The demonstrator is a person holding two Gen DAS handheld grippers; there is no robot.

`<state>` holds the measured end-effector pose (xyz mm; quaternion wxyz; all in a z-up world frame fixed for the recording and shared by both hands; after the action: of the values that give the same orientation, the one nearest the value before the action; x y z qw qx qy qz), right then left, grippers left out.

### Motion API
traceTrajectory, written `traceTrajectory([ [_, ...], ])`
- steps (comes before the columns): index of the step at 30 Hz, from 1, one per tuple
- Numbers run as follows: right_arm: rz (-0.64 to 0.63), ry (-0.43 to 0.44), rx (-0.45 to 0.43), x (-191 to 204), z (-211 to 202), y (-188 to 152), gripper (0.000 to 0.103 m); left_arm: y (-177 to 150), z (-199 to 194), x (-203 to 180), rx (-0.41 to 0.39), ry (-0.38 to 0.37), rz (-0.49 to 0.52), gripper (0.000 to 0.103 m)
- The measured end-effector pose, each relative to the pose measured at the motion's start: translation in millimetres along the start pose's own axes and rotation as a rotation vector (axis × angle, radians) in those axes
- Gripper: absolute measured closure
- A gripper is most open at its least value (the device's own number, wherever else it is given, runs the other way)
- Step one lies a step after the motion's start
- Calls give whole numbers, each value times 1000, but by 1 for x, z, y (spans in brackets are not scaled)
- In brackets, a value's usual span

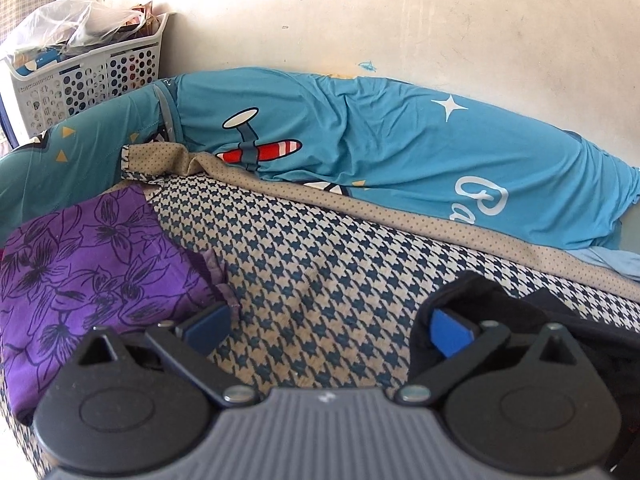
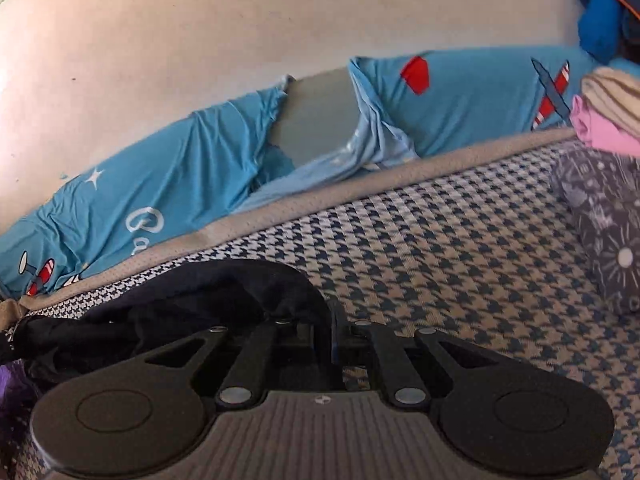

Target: Fold clothes

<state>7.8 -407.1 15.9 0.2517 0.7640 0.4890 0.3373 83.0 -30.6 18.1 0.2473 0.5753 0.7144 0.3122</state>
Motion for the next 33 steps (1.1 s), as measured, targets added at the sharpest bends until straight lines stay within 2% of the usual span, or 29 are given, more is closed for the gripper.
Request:
traceTrajectory([
  [3, 12, -45, 74, -11, 9, -7, 95, -6, 9, -3, 63, -6, 20, 0],
  [5, -18, -62, 121, -14, 13, -13, 90, -18, 24, -9, 176, -24, 85, 0],
  [6, -36, -70, 145, -15, 15, -15, 86, -22, 27, -9, 188, -12, 94, 0],
  [9, -48, -61, 124, -17, 8, -15, 71, -25, 22, -7, 150, -19, 116, 0],
  [11, -52, -41, 89, -17, -1, -10, 66, -24, 14, -6, 115, -42, 125, 0],
  [14, -54, 7, 50, -14, -13, -1, 62, -24, 7, -3, 114, -85, 113, 0],
  [17, -75, 26, 27, -9, -19, 2, 60, -24, 0, 3, 125, -178, 56, 0],
  [19, -112, 17, 28, -4, -19, 3, 59, -15, -9, 6, 109, -216, 41, 0],
  [21, -143, 4, 35, -1, -19, 2, 57, -12, -18, 5, 59, -243, 53, 0],
  [23, -162, -9, 58, -1, -16, 1, 51, -10, -27, 0, -6, -259, 103, 0],
  [25, -177, -7, 94, -1, -11, -4, 50, -8, -32, -9, -49, -258, 150, 0],
  [31, -233, 43, 131, 6, -8, -11, 46, -5, -30, -29, -55, -342, 152, 0],
  [33, -250, 72, 128, 10, -10, -10, 37, -4, -27, -35, -67, -349, 158, 0],
])
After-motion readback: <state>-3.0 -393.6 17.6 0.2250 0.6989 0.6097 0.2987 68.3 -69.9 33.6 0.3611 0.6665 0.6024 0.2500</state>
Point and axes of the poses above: each gripper's, at about its wrist camera, not at the fingertips, and z roughly the way its jaws point, x to its left, y to its top, the point moved 5 cm from there along z, roughly the way its jaws point, and after that the axes turned 3 degrees about y, right-handed, at the moved point
